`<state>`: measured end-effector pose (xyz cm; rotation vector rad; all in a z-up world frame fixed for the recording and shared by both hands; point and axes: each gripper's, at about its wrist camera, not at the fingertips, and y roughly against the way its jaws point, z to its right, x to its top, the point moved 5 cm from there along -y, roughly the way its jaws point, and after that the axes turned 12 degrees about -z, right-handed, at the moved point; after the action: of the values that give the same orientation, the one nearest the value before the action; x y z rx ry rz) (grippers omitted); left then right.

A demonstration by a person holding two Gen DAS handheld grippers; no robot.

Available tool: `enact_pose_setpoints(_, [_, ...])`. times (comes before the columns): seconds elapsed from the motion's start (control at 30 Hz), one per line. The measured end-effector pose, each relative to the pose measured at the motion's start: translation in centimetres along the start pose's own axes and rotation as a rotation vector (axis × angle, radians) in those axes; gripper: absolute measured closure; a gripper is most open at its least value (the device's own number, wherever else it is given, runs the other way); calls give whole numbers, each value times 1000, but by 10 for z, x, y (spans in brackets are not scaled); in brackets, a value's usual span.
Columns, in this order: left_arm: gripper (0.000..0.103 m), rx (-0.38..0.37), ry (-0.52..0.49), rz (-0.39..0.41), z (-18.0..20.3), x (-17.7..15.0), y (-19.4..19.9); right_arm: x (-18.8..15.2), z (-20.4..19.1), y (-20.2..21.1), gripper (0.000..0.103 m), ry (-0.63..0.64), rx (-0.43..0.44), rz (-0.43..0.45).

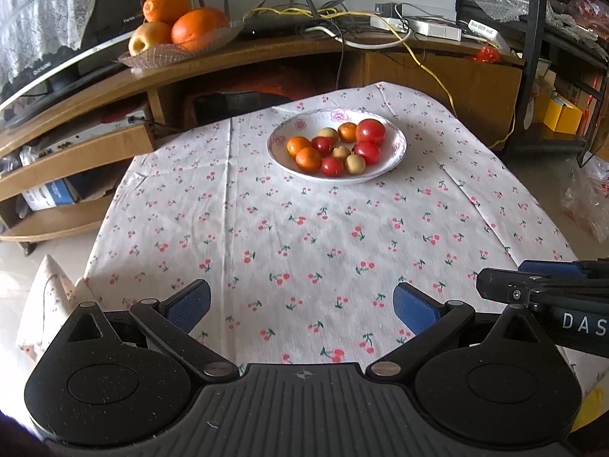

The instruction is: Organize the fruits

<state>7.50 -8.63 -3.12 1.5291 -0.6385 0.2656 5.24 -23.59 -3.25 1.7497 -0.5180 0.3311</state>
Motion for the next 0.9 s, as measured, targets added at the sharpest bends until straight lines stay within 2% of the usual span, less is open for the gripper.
enact_pose_setpoints(0.9, [0, -4, 30, -73, 0, -17, -6, -16, -5, -5, 61, 28, -34, -34])
